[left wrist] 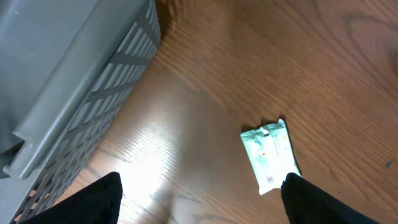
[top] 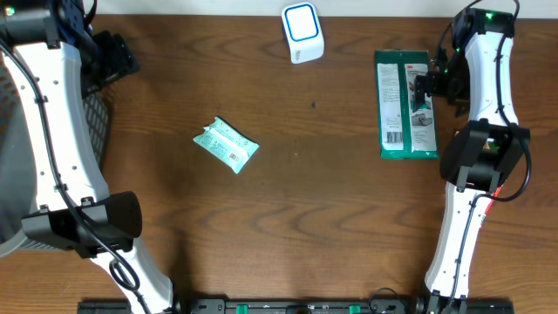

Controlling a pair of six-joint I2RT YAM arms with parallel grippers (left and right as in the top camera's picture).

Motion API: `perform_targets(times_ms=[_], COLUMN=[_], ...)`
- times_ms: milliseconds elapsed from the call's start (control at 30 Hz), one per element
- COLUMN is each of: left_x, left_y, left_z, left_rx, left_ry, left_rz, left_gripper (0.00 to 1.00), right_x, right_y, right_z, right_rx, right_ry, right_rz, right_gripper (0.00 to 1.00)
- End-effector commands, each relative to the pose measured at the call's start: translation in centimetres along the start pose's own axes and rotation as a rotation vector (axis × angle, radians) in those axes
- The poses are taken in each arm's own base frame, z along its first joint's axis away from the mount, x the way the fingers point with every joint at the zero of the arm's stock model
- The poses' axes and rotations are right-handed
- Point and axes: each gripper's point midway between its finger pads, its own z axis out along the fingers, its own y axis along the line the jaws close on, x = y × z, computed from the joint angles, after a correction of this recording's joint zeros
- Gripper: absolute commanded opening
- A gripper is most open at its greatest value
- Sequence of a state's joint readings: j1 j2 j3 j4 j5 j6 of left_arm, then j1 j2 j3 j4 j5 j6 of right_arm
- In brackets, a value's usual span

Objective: Scan the item barcode
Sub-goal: 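Lower the glove package at the right edge and open the gripper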

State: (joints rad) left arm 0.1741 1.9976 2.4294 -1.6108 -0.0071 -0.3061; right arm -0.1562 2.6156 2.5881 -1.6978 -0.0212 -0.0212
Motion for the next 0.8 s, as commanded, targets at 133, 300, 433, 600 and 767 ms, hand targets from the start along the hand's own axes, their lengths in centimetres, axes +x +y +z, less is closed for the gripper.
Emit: perform_targets(times_ms=[133, 300, 433, 600, 767], left_x=[1.1, 1.1, 1.1, 1.1, 1.1], left_y=[0.8, 0.8, 0.8, 0.8, 0.8], left_z=[0.2, 0.2, 0.2, 0.2, 0.2], left_rx=[-0.034, -0.034, -0.034, -0.034, -0.034], left_ry=[0.051, 0.051, 0.051, 0.051, 0.051], left_rz=[0.014, 0.014, 0.014, 0.014, 0.014], left_gripper=[0.82, 0.82, 0.82, 0.82, 0.82], right_x=[-0.5, -2.9, -4.9, -6.7, -6.1], right_y=[5.8, 7.1, 7.6, 9.0, 6.5], right_z=[-1.2, -0.6, 0.9, 3.0, 4.9], right_rx=[-0.307, -0.278, -0.211, -0.196, -0.015], right_ry=[-0.042, -0.122, -0.165, -0.198, -0.154], right_rz=[-0.085, -0.096, -0.022, -0.027, 0.072], right_gripper=[0.02, 0.01, 0.01, 0.01, 0.01])
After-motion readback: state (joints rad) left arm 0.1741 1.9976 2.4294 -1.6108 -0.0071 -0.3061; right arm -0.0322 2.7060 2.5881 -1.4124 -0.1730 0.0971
